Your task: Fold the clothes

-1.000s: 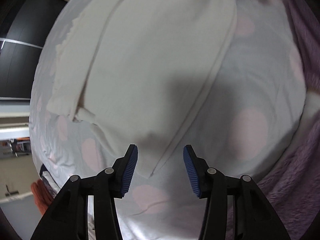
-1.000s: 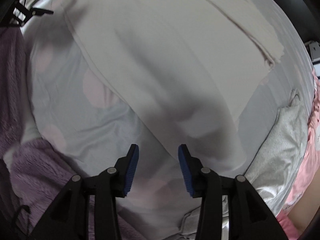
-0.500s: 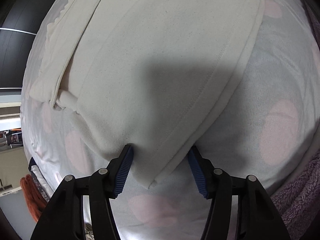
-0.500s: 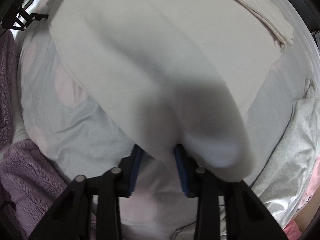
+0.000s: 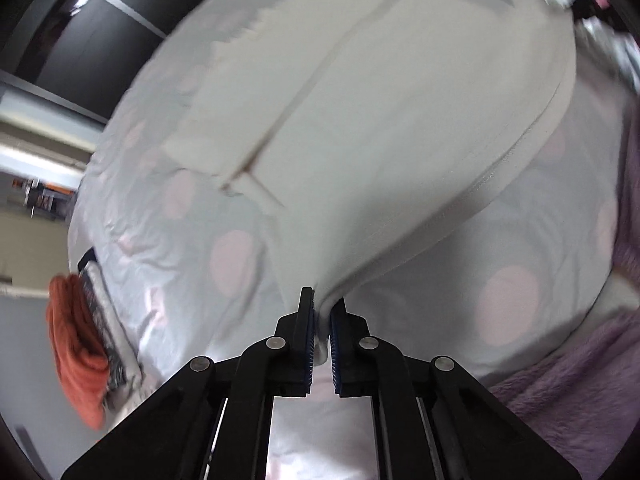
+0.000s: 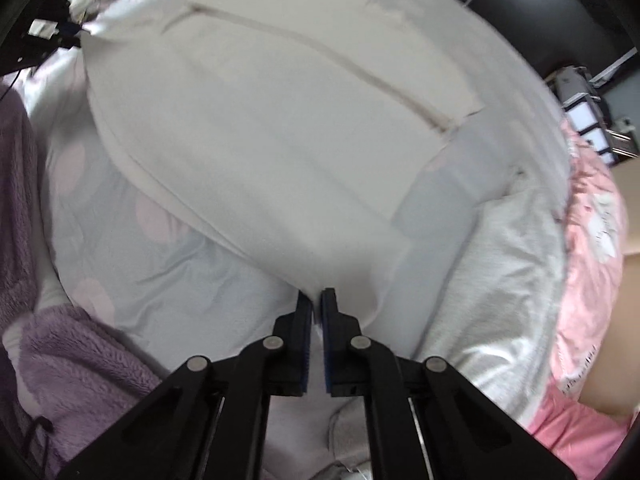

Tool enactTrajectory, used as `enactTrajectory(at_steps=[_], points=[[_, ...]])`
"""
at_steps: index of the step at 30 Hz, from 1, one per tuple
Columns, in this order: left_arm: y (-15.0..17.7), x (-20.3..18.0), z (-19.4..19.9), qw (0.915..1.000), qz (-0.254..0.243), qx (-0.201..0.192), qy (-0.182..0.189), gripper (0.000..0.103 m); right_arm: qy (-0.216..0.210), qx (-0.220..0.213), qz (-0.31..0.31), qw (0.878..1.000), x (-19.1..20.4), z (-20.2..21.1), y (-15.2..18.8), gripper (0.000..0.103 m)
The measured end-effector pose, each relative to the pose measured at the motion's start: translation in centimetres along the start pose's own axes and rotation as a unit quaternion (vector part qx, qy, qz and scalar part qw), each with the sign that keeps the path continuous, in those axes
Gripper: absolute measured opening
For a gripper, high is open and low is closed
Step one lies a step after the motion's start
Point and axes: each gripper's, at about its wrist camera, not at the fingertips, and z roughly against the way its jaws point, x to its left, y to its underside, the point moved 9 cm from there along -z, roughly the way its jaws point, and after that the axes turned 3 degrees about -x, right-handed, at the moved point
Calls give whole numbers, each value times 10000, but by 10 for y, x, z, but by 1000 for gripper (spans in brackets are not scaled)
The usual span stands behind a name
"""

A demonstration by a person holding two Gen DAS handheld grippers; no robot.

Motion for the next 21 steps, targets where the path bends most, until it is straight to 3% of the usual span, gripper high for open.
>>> enactTrajectory(at_steps=[3, 6, 13, 21], points=[[-3, 16, 43, 9973, 577, -452, -95, 7, 386, -429, -329, 9978, -4, 42, -21, 4], [3, 22, 85, 9929, 850, -795, -225, 6, 660, -802, -528, 9932, -4, 83, -40, 4], [30, 3, 146, 9868, 714, -1357, -511, 6, 1190, -1340, -646, 9817, 16, 155, -19, 4], [55, -19, 218, 9803, 645, -1738, -686, 6, 1346, -1630, -623, 9754, 36, 208, 13, 4]])
